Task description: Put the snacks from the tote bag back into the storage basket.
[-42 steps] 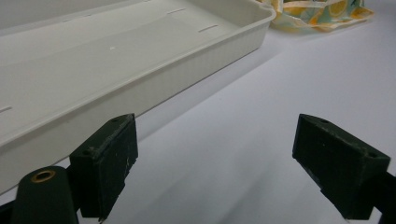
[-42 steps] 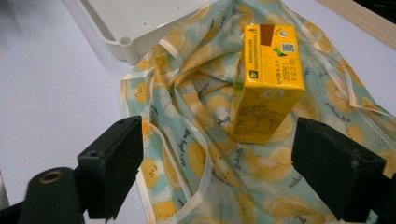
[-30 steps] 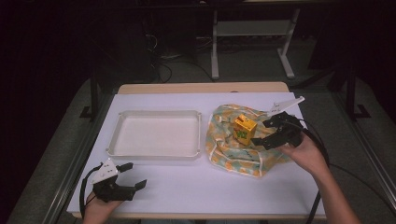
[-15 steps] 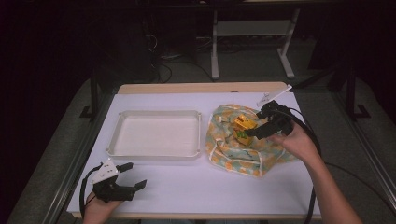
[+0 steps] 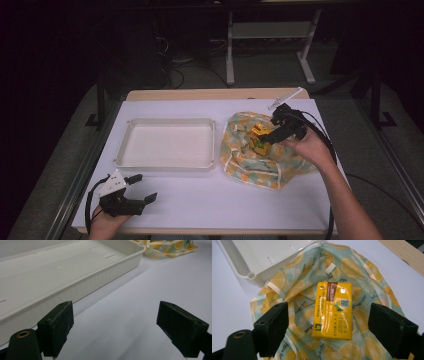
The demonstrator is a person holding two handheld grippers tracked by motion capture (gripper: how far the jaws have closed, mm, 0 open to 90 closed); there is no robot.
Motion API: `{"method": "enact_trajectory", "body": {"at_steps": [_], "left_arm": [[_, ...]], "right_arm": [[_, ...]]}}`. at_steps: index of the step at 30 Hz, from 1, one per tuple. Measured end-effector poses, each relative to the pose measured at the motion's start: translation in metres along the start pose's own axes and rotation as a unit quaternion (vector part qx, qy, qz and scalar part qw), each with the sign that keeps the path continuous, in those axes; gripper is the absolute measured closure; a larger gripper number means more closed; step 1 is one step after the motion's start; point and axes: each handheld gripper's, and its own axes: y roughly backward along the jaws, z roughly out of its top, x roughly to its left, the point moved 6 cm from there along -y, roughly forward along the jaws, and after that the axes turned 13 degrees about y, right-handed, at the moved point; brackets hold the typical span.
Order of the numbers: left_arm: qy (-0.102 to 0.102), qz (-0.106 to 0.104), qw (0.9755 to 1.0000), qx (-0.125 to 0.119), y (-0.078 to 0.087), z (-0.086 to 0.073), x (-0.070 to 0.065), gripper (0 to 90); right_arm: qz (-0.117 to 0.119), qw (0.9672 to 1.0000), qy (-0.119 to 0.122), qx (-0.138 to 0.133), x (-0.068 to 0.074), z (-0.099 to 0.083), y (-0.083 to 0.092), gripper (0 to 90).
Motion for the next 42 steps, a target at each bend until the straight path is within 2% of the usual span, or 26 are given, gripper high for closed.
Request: {"method": "enact_trajectory", "body": {"at_steps": [9,28,42], "left_arm": [[-0.003,0.0,1.0,0.001,0.0,0.0,0.0,13.9],[-0.004,0.0,1.0,0.002,0.0,0.0,-0.001,13.9],[-0.005,-0.001,1.0,0.004,-0.001,-0.001,-0.001,13.9]], "right_arm": [[-0.001,0.9999,0.001,0.012,-0.002,0.002,-0.012,16.5],[-0.005,0.9997,-0.003,0.025,-0.006,0.002,-0.023,18.4],[-0.011,0.9987,0.003,0.049,-0.006,0.0,-0.033,21.2]]}}
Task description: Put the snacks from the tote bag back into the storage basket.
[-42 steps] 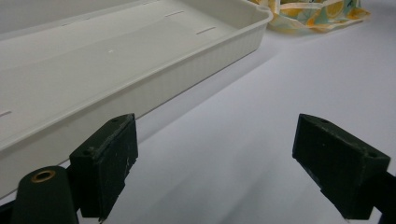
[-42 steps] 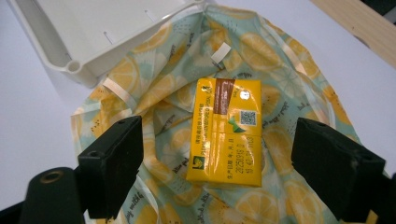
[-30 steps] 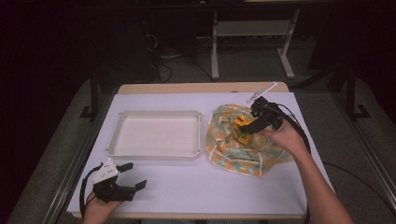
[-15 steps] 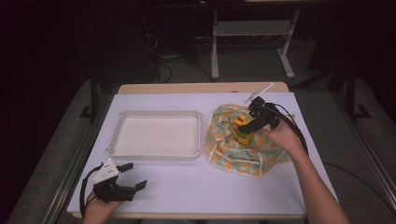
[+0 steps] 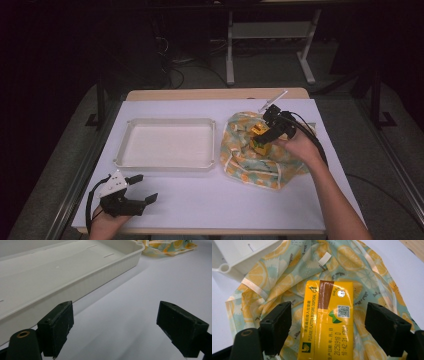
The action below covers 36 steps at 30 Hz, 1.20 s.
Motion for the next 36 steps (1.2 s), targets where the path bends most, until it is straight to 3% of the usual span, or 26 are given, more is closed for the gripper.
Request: {"method": "enact_trajectory", "body": {"at_steps": [28,36], "left_arm": [[0.0,0.001,1.0,-0.002,0.001,0.0,0.0,13.9],[0.0,0.001,1.0,-0.001,0.001,0.0,0.0,13.9]], "right_arm": [[-0.022,0.9994,0.011,0.024,0.002,0.001,-0.007,31.2],[-0.024,0.9986,0.022,0.041,0.004,0.001,-0.011,43.5]]}}
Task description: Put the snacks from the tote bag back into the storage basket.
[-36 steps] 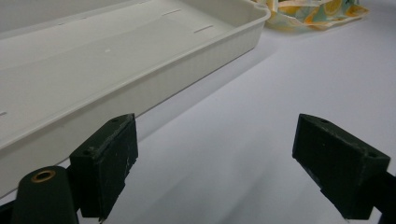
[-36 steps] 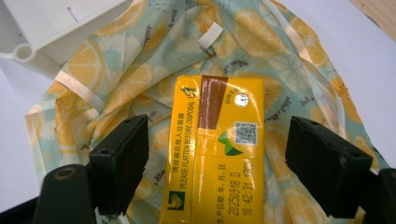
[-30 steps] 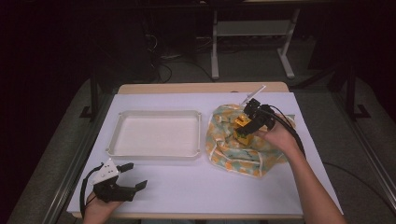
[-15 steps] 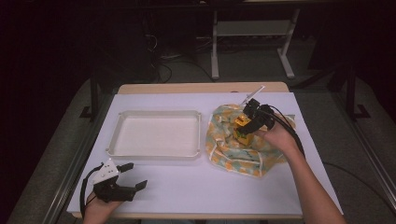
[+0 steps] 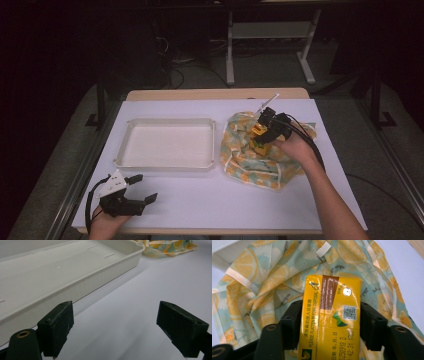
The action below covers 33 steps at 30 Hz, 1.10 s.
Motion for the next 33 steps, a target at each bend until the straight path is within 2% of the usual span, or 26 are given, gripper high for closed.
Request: {"method": "enact_trajectory", "body": {"at_steps": [1,16,22,25,33], "left_arm": [[0.001,0.0,1.0,-0.001,0.0,0.0,0.0,13.9],[0.0,0.0,1.0,0.0,0.0,0.0,0.0,13.9],[0.002,0.0,1.0,-0.001,0.0,0.0,0.0,13.9],[0.002,0.0,1.0,-0.001,0.0,0.0,0.0,13.9],[0.002,0.0,1.0,-0.001,0.0,0.0,0.0,13.9]], "right_arm": [[-0.001,1.0,0.001,0.002,0.0,0.0,0.0,47.3],[0.0,0.9999,0.004,0.01,0.001,0.001,0.001,48.8],[0.0,0.9998,0.018,0.007,0.002,0.002,0.002,49.3],[0.01,0.9997,0.02,0.005,0.002,0.004,0.004,49.4],[0.01,0.9997,0.023,-0.008,-0.001,0.007,0.018,49.4]]}}
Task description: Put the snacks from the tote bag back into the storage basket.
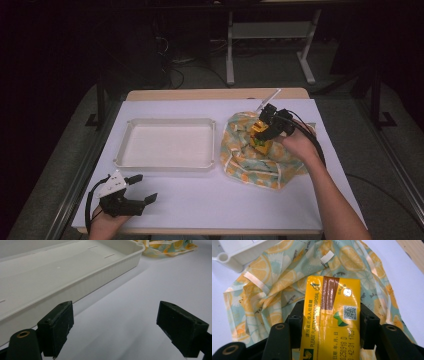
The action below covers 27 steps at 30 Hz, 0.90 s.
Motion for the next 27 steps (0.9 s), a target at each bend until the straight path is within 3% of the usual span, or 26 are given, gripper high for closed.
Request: {"method": "enact_trajectory", "body": {"at_steps": [15,27], "left_arm": [[-0.001,0.001,1.0,0.0,0.0,0.0,0.0,13.9],[0.001,0.0,1.0,-0.002,0.0,0.0,0.0,13.9]], "right_arm": [[0.001,0.9997,-0.003,-0.024,-0.005,0.004,0.025,49.4],[-0.002,0.9992,0.007,-0.038,-0.006,0.013,0.042,49.5]]}}
